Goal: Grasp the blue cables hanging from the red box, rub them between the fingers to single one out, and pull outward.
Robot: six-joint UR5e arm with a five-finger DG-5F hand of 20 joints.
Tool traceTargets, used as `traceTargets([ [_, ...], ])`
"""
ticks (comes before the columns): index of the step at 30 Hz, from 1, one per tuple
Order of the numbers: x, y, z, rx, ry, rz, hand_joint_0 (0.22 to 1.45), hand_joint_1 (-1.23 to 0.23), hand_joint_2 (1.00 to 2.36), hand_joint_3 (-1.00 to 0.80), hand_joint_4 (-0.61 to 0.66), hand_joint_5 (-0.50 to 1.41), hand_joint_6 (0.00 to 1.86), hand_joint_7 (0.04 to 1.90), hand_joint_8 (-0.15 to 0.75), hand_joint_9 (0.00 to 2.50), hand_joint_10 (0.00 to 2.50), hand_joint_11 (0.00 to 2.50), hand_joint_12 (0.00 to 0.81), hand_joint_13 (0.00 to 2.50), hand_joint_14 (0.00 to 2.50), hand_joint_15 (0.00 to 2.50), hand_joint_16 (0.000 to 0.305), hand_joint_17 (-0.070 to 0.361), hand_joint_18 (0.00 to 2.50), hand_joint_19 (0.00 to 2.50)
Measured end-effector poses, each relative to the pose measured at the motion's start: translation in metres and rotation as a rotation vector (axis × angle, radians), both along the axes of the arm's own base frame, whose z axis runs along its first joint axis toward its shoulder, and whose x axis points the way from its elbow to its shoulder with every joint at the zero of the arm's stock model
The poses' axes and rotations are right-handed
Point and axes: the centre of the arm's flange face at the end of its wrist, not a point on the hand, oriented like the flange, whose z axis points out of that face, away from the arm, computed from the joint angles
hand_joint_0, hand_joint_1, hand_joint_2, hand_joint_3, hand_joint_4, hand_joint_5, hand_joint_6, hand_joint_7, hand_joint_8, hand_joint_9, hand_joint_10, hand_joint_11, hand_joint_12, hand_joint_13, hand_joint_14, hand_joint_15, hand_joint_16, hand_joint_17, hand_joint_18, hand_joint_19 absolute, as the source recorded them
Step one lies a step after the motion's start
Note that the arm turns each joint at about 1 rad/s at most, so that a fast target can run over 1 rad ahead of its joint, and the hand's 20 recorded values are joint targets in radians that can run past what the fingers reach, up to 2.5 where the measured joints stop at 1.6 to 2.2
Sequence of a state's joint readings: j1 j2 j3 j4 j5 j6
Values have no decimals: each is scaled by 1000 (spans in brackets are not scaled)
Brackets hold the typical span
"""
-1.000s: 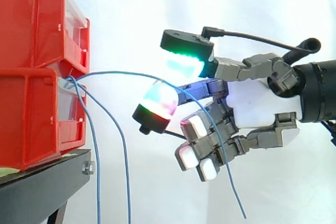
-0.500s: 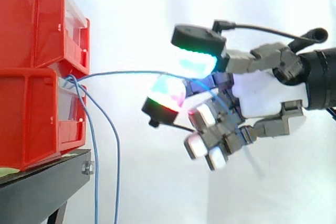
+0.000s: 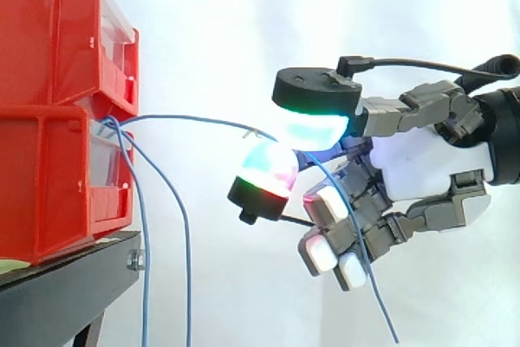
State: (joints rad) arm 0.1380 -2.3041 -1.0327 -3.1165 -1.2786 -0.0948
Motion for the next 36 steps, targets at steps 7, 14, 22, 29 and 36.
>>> traceTargets([
  [7,3,3,6,0,-15,-6,552,-628,1002,-469,90,-145,872,952,313,1212,23,692,369,1020,21,590,49,111,918,686],
  [14,6,4,17,1,-34,-12,578,-649,1005,-420,76,-140,867,979,316,1220,22,689,365,1020,23,588,48,108,912,687],
  [22,8,4,21,1,-42,-11,592,-641,1008,-386,78,-131,874,1005,313,1278,22,697,362,1038,23,595,48,107,930,696],
  [29,10,5,26,-3,-53,-8,602,-761,1013,-151,84,-104,906,1065,349,1313,23,688,397,1080,22,569,55,123,1014,619],
  [36,10,5,28,-7,-56,-8,639,-864,1020,-3,22,-97,916,1163,338,1306,23,687,378,1081,21,577,52,116,996,620],
])
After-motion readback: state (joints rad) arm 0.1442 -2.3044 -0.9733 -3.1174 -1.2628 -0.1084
